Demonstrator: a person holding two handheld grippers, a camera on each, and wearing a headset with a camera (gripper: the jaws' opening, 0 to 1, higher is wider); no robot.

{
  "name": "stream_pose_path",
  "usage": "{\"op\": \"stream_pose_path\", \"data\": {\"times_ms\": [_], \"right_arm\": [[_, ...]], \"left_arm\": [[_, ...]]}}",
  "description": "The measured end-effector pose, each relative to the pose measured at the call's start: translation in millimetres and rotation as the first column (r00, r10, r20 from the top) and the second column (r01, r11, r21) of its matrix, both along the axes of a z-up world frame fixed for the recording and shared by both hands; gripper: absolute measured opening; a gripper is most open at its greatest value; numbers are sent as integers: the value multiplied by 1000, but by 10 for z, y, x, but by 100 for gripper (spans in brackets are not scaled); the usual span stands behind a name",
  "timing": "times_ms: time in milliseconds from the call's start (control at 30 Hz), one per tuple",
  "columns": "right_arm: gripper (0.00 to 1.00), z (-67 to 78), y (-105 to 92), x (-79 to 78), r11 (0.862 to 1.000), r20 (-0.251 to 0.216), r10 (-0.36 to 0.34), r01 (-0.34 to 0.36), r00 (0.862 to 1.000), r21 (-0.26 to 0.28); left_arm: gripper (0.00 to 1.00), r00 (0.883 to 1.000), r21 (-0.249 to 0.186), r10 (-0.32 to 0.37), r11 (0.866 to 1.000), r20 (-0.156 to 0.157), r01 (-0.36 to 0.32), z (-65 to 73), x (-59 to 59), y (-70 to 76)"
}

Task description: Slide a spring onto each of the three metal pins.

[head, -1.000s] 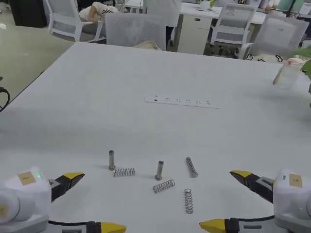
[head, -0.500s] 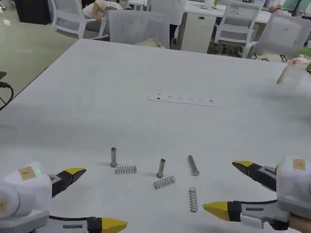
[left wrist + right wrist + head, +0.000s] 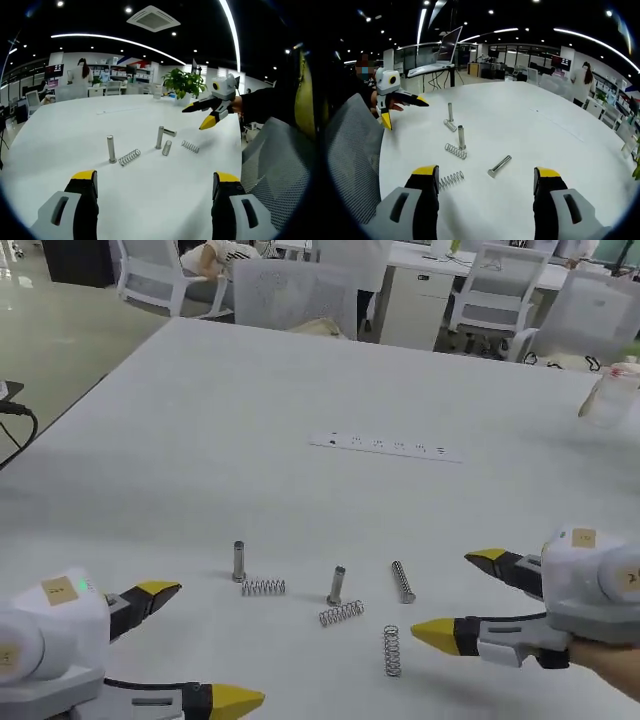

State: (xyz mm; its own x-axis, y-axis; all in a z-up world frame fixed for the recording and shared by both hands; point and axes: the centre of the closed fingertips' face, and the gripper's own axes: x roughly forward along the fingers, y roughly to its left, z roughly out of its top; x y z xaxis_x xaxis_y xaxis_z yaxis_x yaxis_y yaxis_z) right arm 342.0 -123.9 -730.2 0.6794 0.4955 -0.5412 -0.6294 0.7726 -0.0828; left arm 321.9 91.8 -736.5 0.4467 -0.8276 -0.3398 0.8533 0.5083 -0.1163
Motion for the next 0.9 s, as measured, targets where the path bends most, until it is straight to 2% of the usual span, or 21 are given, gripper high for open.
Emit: {"op": "stream_pose_path", "data": {"times_ms": [300,600,900], "right_arm": [[69,37,29,218,1000,-12,-19,19,1000,-18],[59,29,8,378,997,-45,-62,60,997,-46],[51,-69,38,510,993,-86,-91,83,992,-87]], "left_arm": [[93,1000,-2,-4,1000,2,4,7,2,4],[92,1000,-5,-4,1000,3,4,21,-7,15],[91,1000,-11,3,1000,2,-3,22,-17,43]]}}
